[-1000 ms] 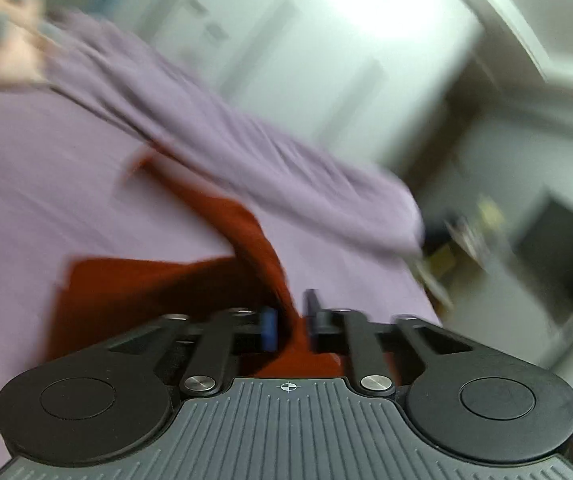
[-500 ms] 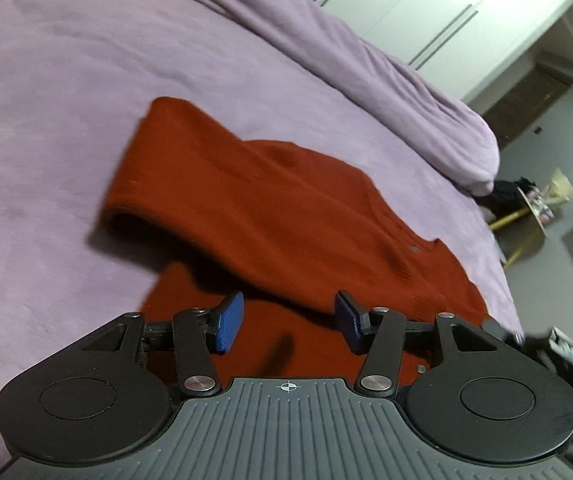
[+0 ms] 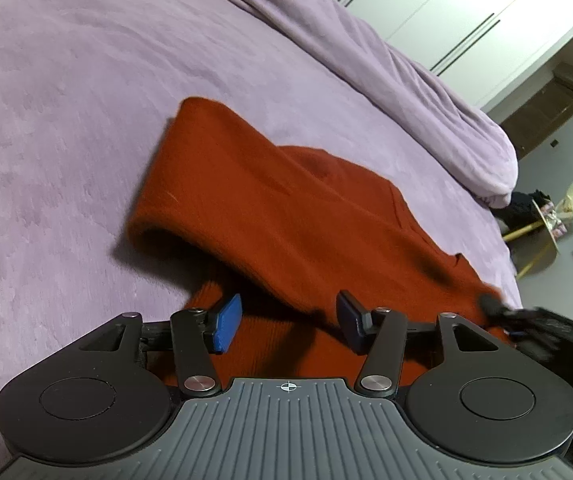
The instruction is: Fold small clothes
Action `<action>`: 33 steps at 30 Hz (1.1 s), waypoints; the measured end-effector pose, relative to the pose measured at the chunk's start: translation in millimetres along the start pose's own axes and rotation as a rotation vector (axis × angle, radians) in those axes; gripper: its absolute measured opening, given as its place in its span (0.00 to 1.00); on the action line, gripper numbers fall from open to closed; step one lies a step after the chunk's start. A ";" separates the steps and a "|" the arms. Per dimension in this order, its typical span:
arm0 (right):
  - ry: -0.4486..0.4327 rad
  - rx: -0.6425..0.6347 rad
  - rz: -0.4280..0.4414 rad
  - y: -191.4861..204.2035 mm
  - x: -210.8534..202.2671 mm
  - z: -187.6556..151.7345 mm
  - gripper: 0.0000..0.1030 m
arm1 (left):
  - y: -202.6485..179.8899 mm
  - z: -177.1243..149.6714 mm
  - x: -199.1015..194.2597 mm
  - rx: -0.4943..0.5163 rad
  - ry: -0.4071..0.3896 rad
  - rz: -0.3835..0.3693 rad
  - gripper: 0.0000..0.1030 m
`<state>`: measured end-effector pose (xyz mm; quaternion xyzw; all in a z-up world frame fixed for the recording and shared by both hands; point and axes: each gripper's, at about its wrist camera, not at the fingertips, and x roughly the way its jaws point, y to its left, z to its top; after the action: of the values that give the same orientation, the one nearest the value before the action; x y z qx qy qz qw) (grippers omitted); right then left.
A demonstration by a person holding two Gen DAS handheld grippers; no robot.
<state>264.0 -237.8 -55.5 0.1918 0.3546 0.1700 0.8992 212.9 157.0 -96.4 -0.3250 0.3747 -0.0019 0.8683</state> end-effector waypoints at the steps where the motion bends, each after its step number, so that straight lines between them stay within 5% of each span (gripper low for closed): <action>1: -0.044 -0.033 -0.038 0.7 -11.5 2.4 0.05 | -0.2 0.3 -1.2 -0.001 -0.003 -0.002 0.56; 4: -0.128 -0.140 -0.225 -9.4 -37.7 3.8 0.05 | -3.1 1.0 -4.0 0.007 -0.003 -0.008 0.57; 7: -0.089 -0.118 -0.346 -40.5 -43.7 1.0 0.05 | -9.9 0.1 -1.8 0.033 -0.003 -0.003 0.59; 12: 0.001 0.091 -0.246 -85.3 -40.7 -4.9 0.15 | -21.5 -1.1 4.8 0.048 0.014 -0.004 0.59; 15: 0.030 0.180 -0.203 -101.2 -35.2 -11.4 0.45 | -25.5 -2.4 7.2 0.071 0.032 0.006 0.59; 18: 0.015 0.177 -0.192 -100.8 -30.2 -17.0 0.45 | -28.5 -4.2 8.0 0.096 0.046 0.013 0.60; 20: 0.021 0.145 -0.174 -95.9 -29.9 -18.2 0.30 | -31.8 -5.0 8.4 0.111 0.046 0.021 0.60; 21: 0.038 0.118 -0.168 -91.5 -25.5 -16.3 0.11 | -33.9 -5.3 8.0 0.121 0.044 0.023 0.60; 22: 0.044 0.088 -0.176 -88.3 -24.8 -15.0 0.06 | -35.9 -5.4 7.6 0.128 0.042 0.024 0.60; 24: -0.003 -0.008 -0.216 -75.9 -34.4 -13.3 0.05 | -40.4 -5.3 7.1 0.149 0.038 0.028 0.60; 27: -0.082 -0.171 -0.405 -61.2 -45.3 -17.2 0.05 | -47.2 -7.0 6.8 0.186 0.033 0.046 0.61; 30: -0.022 -0.141 -0.442 -73.3 -41.1 -20.8 0.07 | -51.5 -8.1 6.7 0.202 0.045 0.059 0.61; 33: -0.071 -0.096 -0.445 -77.5 -53.9 -23.7 0.20 | -59.1 -8.2 -1.4 0.232 0.016 0.052 0.62</action>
<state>223.3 -323.6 -76.7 0.0719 0.3479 -0.0227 0.9345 220.8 106.1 -66.2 -0.2125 0.3872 -0.0256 0.8968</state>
